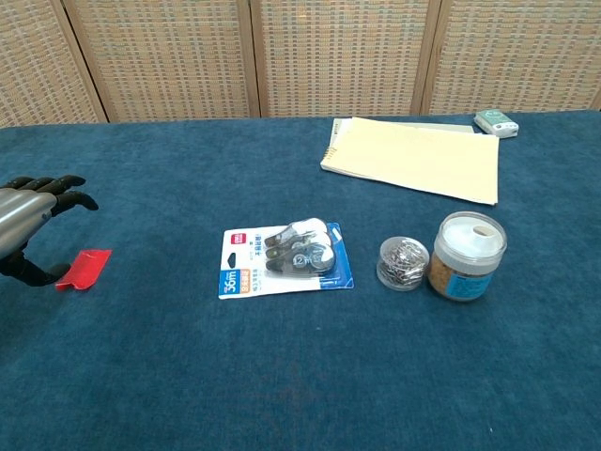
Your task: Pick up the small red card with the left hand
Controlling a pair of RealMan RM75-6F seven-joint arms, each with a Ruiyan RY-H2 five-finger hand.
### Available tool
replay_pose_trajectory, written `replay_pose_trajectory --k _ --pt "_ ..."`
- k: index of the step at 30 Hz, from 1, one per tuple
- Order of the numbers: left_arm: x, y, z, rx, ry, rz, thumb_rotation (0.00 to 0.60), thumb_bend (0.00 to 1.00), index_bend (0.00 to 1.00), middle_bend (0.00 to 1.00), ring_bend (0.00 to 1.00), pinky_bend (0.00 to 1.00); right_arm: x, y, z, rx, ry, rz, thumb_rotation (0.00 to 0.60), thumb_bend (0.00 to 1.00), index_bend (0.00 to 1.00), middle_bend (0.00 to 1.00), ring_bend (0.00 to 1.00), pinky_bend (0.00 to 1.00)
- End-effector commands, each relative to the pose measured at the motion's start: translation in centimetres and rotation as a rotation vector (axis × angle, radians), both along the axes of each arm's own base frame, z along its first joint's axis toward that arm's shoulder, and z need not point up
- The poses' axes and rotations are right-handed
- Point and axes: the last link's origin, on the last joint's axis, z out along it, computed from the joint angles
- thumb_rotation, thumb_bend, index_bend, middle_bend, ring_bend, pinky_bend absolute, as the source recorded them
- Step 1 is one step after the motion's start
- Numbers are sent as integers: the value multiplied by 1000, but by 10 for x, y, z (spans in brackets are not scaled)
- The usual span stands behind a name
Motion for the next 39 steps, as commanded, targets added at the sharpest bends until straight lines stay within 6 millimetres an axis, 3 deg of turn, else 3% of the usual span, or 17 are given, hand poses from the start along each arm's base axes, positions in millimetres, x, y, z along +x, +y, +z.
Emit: replay_pose_trajectory --k 1,14,27,39 --pt "-1 -1 1 4 -1 -3 600 368 364 0 0 0 0 0 -1 1 1 0 600 78 0 0 0 0" --pt "-2 -4 -2 0 21 -17 600 373 453 0 0 0 0 0 0 -3 -2 2 600 78 0 0 0 0" --pt "-10 -15 -9 -14 16 -15 600 375 485 0 0 0 0 0 0 -1 -3 2 600 79 0 0 0 0" --pt "-12 -12 -13 -8 40 -30 600 376 487 0 0 0 0 0 -1 -2 -2 9 600 77 0 0 0 0"
